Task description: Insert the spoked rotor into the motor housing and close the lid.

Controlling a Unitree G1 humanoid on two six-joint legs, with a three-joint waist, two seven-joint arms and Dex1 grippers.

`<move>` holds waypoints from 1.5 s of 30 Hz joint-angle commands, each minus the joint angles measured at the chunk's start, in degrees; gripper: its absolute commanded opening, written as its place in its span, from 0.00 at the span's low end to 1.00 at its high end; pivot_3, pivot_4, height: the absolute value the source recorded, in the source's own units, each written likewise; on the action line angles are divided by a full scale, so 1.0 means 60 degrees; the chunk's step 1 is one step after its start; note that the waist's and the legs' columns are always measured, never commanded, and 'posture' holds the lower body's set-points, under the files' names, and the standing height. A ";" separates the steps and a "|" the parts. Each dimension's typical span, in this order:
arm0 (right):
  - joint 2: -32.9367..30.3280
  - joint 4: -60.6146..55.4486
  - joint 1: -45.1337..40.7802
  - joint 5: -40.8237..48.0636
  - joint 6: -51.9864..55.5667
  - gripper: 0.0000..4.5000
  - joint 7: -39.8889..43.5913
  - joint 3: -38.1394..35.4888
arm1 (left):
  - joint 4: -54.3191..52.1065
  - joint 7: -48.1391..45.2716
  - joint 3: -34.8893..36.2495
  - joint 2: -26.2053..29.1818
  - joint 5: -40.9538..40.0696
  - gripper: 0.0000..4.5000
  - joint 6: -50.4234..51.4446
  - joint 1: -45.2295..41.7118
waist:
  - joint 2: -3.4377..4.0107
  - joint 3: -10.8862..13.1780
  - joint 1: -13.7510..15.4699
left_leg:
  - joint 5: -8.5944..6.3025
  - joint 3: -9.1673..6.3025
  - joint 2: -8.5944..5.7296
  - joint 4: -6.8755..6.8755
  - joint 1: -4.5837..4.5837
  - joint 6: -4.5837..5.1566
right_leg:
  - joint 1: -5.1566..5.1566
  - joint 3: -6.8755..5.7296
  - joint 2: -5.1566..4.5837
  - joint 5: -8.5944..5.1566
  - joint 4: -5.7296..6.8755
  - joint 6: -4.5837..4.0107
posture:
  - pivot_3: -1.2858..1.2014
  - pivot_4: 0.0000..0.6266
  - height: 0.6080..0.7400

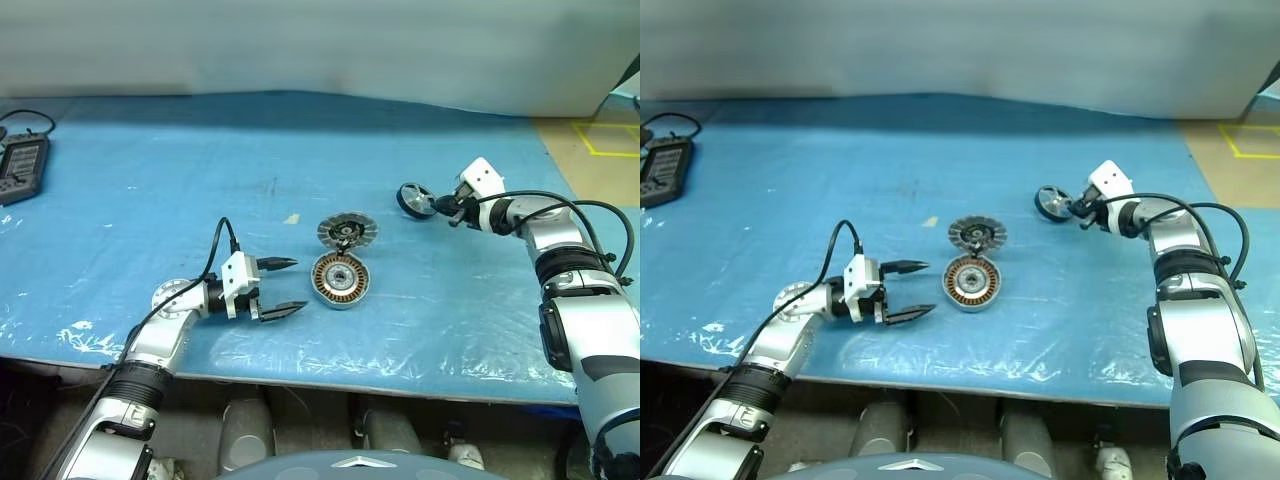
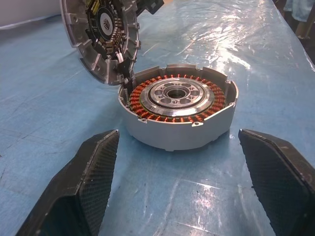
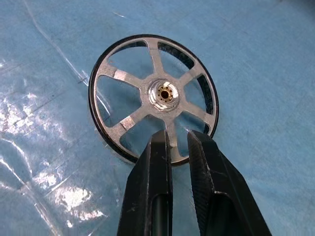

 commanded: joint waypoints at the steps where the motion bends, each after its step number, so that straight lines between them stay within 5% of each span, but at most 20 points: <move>1: -0.0010 0.0005 -0.0160 -0.0022 -0.0289 0.13 0.0006 -0.0196 | -0.0149 0.0042 0.0131 0.0040 -0.0011 0.90 -0.0158 -0.0105 | 0.0001 0.0000 -0.0005 | 0.0000 0.0000 0.0005 0.0009 0.0000 0.0000 | 0.0000 0.0001 0.0003 -0.0001 0.0008 -0.0001 | 0.52 0.24 1.00; 24: 0.0473 0.0539 -0.0140 -0.0523 -0.0572 0.13 -0.0281 -0.0004 | -0.0135 0.0070 0.0146 0.0157 0.0001 0.90 -0.0122 -0.0123 | 0.0002 0.0001 0.0002 | -0.0001 0.0007 0.0024 0.0028 -0.0005 -0.0001 | -0.0003 -0.0001 0.0011 -0.0005 0.0013 -0.0008 | 0.52 0.24 1.00; 27: 0.0450 0.0484 -0.0096 -0.0381 -0.0586 0.00 -0.0163 -0.0194 | -0.0063 0.0048 0.0157 0.0157 -0.0005 0.90 -0.0175 -0.0128 | 0.0002 0.0001 0.0002 | -0.0002 0.0007 0.0025 0.0028 -0.0005 0.0000 | -0.0003 0.0000 0.0011 -0.0005 0.0013 -0.0008 | 0.52 0.24 1.00; 31: 0.0072 0.0197 0.0184 0.0058 -0.0658 0.00 0.0023 -0.0665 | -0.0066 0.0018 0.0150 0.0163 -0.0019 0.90 -0.0177 -0.0097 | 0.0003 0.0001 0.0004 | -0.0002 0.0009 0.0026 0.0026 -0.0006 0.0000 | -0.0004 -0.0001 0.0011 -0.0005 0.0011 -0.0009 | 0.52 0.24 1.00; 36: -0.0449 -0.0982 0.1136 0.1099 -0.0291 0.00 0.1291 -0.1573 | -0.0132 -0.0048 0.0098 0.0138 -0.0051 0.90 -0.0139 -0.0035 | 0.0003 0.0002 0.0057 | -0.0003 0.0015 0.0025 0.0020 -0.0019 0.0001 | -0.0005 -0.0002 0.0009 -0.0006 -0.0013 -0.0009 | 0.52 0.24 1.00; 45: -0.1161 -0.7274 0.5794 0.3434 0.1611 0.00 0.3852 -0.2423 | -0.0068 -0.0324 0.0016 0.0022 -0.0170 0.90 -0.0068 -0.0145 | 0.0001 0.0003 0.0105 | -0.0003 0.0027 0.0039 -0.0041 0.0009 0.0003 | 0.0008 -0.0003 0.0021 -0.0007 -0.0059 -0.0008 | 0.52 0.24 1.00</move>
